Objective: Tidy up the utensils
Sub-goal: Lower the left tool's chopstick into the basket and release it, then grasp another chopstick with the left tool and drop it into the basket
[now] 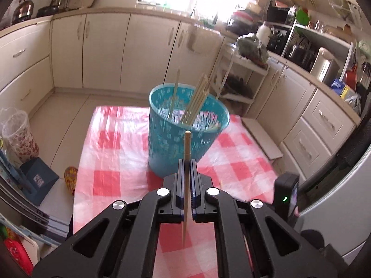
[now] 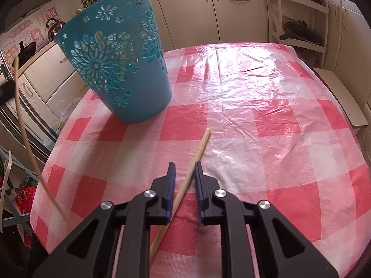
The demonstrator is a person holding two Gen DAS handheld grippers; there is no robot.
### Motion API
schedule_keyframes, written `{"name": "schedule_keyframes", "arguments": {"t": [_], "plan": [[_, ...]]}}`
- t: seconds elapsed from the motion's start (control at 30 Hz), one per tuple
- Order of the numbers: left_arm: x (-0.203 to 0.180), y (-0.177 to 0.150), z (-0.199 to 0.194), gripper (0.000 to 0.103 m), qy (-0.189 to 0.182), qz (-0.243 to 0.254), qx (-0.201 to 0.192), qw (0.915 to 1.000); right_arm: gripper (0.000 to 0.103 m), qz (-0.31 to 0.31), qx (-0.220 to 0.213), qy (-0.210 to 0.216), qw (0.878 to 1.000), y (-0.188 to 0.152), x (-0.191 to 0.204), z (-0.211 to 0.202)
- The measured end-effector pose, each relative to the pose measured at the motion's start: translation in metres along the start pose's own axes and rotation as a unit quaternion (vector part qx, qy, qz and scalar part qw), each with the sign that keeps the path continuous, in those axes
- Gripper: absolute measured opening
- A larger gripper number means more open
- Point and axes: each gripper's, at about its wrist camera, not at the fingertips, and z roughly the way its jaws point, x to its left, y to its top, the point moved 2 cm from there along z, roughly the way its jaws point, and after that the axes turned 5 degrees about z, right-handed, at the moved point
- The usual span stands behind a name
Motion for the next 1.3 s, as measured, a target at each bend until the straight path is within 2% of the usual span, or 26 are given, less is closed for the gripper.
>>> {"name": "schedule_keyframes", "arguments": {"t": [0.17, 0.3, 0.4, 0.47, 0.53, 0.63, 0.73, 0.8, 0.83, 0.9, 1.0, 1.07, 1.13, 1.23, 1.3], "plan": [[-0.006, 0.065, -0.019, 0.000, -0.012, 0.001, -0.068, 0.9976, 0.020, -0.002, -0.001, 0.001, 1.000, -0.001, 0.002, 0.000], [-0.021, 0.098, -0.018, 0.000, -0.017, 0.019, -0.093, 0.9954, 0.020, 0.001, -0.001, 0.006, 1.000, 0.000, 0.000, 0.000], [-0.027, 0.107, -0.015, 0.000, -0.012, 0.034, -0.091, 0.9952, 0.020, 0.004, -0.001, 0.013, 1.000, 0.001, -0.004, 0.000], [-0.025, 0.101, -0.012, 0.000, -0.013, 0.033, -0.079, 0.9963, 0.020, 0.006, 0.000, 0.018, 1.000, 0.002, -0.006, 0.001], [-0.023, 0.081, -0.004, 0.000, -0.028, 0.035, -0.044, 0.9980, 0.020, 0.007, 0.001, 0.021, 1.000, 0.003, -0.007, 0.002], [-0.022, 0.027, 0.022, 0.001, -0.030, 0.063, 0.037, 0.9968, 0.021, 0.008, 0.002, 0.026, 1.000, 0.004, -0.010, 0.003], [-0.027, -0.034, 0.070, 0.005, -0.015, 0.085, 0.139, 0.9865, 0.024, 0.004, 0.005, 0.027, 1.000, 0.004, -0.009, 0.003], [-0.043, -0.061, 0.098, 0.010, -0.002, 0.120, 0.172, 0.9778, 0.024, -0.004, 0.007, 0.020, 1.000, 0.004, -0.007, 0.003], [-0.051, -0.072, 0.110, 0.013, 0.014, 0.141, 0.181, 0.9731, 0.024, -0.012, 0.008, 0.013, 1.000, 0.002, -0.006, 0.002], [-0.070, -0.087, 0.131, 0.017, 0.020, 0.170, 0.190, 0.9668, 0.022, -0.028, 0.013, -0.005, 1.000, -0.001, -0.005, -0.003], [-0.087, -0.095, 0.150, 0.020, 0.022, 0.183, 0.195, 0.9633, 0.013, -0.025, 0.018, -0.019, 0.999, -0.006, -0.017, -0.011], [-0.093, -0.092, 0.160, 0.032, 0.030, 0.192, 0.195, 0.9614, 0.011, -0.003, 0.022, -0.011, 1.000, -0.008, -0.029, -0.017], [-0.096, -0.093, 0.170, 0.036, 0.042, 0.201, 0.197, 0.9586, 0.011, 0.013, 0.021, -0.009, 1.000, -0.008, -0.038, -0.020], [-0.097, -0.090, 0.184, 0.037, 0.053, 0.204, 0.195, 0.9580, 0.012, 0.025, 0.019, -0.007, 0.999, -0.006, -0.043, -0.021], [-0.100, -0.089, 0.188, 0.029, 0.050, 0.210, 0.194, 0.9571, 0.012, 0.025, 0.018, -0.007, 0.999, -0.007, -0.043, -0.021]]}}
